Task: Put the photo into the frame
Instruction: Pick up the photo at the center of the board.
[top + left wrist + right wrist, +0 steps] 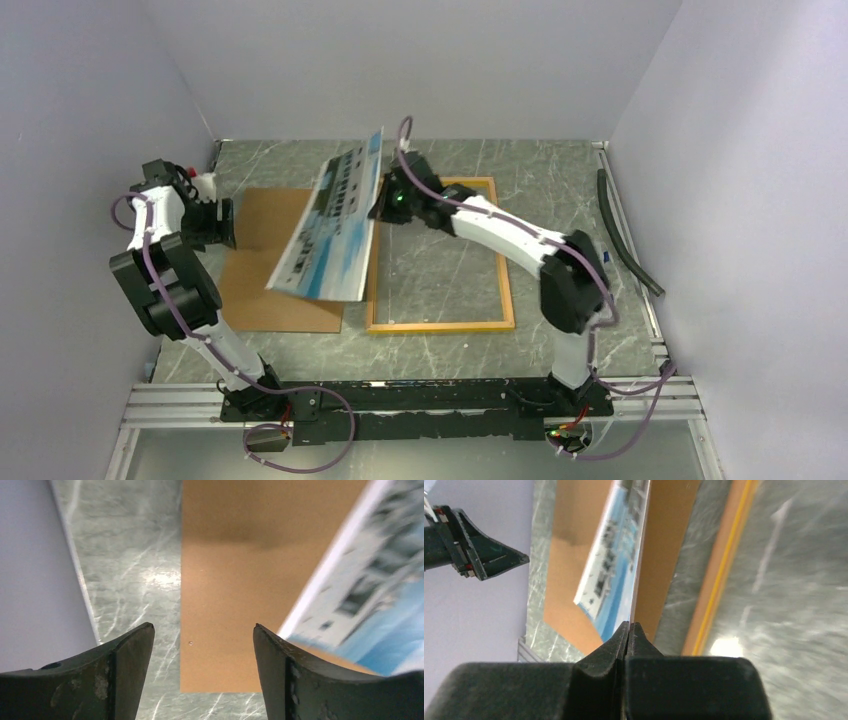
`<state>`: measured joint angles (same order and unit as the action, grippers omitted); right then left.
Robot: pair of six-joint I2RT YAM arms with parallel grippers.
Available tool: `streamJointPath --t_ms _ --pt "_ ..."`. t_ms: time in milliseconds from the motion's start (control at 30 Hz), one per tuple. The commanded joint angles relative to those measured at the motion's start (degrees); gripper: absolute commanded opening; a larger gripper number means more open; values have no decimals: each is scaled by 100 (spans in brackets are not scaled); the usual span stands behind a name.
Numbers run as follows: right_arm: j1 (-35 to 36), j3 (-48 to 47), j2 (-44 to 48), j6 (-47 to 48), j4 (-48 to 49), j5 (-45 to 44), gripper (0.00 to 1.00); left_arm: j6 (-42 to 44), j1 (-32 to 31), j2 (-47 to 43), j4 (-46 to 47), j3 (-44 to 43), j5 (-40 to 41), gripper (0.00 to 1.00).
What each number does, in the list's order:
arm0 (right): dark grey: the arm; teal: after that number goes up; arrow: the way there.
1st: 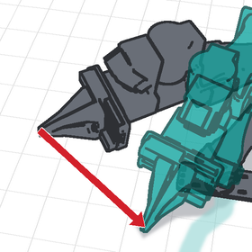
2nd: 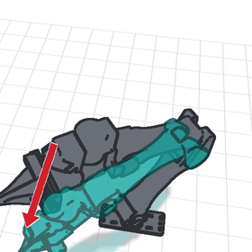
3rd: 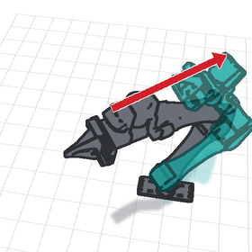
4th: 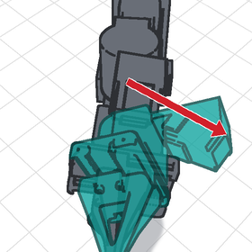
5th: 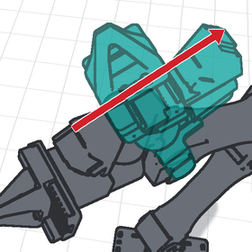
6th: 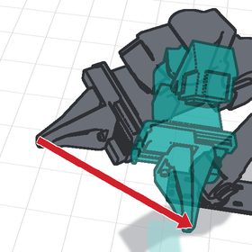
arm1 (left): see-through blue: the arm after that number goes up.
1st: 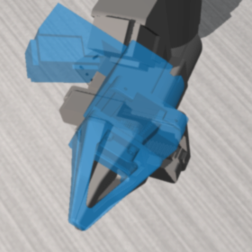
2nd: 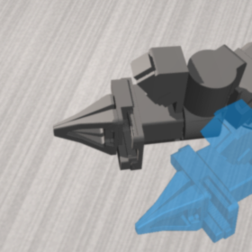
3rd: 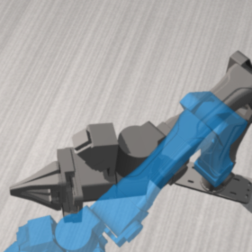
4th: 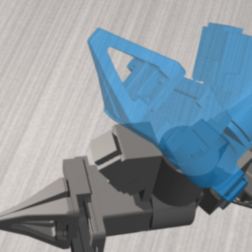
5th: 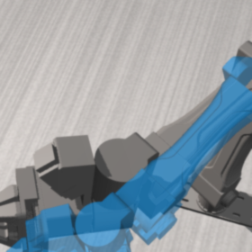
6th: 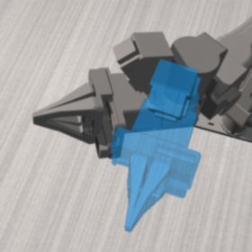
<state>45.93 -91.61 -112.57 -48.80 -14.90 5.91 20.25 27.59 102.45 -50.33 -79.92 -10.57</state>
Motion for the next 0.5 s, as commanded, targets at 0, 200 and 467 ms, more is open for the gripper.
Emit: streamJointPath --t_ms 0,200,467 --pt "-56 -364 1467 1391 -1296 -1170 0 -36 47 -476 -531 -521 -363 83" --pt "94 -1109 2560 2328 -3623 -3072 0 -91 22 -480 -470 -462 -445 85" --pt "415 -2273 2485 2407 -5997 -4992 0 -131 -219 -508 -227 0 -394 84"
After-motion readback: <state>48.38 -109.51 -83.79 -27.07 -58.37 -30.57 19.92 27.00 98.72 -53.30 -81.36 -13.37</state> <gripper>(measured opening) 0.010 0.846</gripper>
